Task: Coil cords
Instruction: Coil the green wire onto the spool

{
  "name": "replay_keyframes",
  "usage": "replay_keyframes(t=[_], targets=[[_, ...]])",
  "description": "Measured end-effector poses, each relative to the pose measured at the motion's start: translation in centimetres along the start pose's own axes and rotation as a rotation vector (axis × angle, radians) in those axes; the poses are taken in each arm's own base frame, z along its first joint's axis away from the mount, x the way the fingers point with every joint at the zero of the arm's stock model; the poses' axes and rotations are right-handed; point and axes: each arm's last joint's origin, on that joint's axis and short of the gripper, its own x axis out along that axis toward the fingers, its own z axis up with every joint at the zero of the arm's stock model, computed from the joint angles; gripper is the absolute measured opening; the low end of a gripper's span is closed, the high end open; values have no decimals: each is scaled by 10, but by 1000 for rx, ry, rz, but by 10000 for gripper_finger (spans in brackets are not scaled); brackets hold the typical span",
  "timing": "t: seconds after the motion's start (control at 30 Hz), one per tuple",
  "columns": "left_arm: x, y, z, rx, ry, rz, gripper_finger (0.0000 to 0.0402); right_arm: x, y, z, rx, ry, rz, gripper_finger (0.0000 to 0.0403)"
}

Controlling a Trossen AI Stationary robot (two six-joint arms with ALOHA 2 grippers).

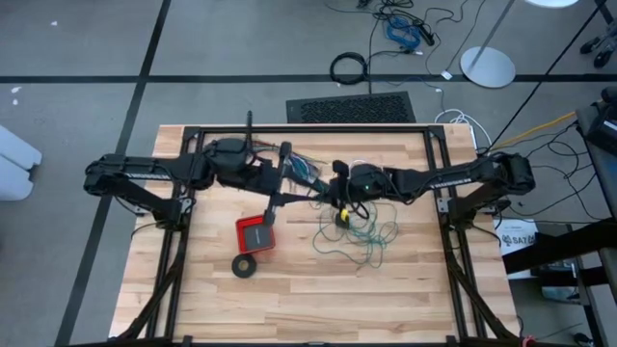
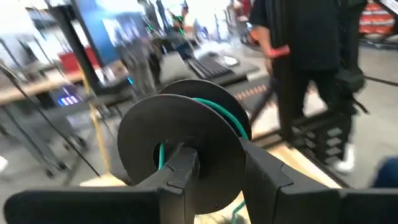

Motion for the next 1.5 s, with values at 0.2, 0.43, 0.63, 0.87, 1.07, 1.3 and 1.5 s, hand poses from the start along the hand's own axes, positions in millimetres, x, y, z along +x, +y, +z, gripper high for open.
replay_keyframes(t=[0.2, 0.43, 0.63, 0.87, 1.07, 1.3, 1.5], targets=[[0, -4, -13, -54, 120, -59, 98, -5, -20, -1, 27, 13, -56, 0], [1, -9, -26, -117, 228, -135, 98, -13, -38, 1, 63, 2, -136, 0], [9, -13, -41, -176, 303, -205, 98, -29, -50, 10, 81, -37, -212, 0], [17, -13, -70, -188, 488, -133, 98, -54, -49, 22, 97, -88, -221, 0], [14, -2, -74, -89, 560, 55, 98, -69, -43, 26, 133, -80, -204, 0], [10, 8, -76, -16, 596, 167, 98, -76, -31, 25, 134, -33, -211, 0], [8, 12, -78, 49, 653, 246, 98, -81, -19, 29, 125, -54, -196, 0]])
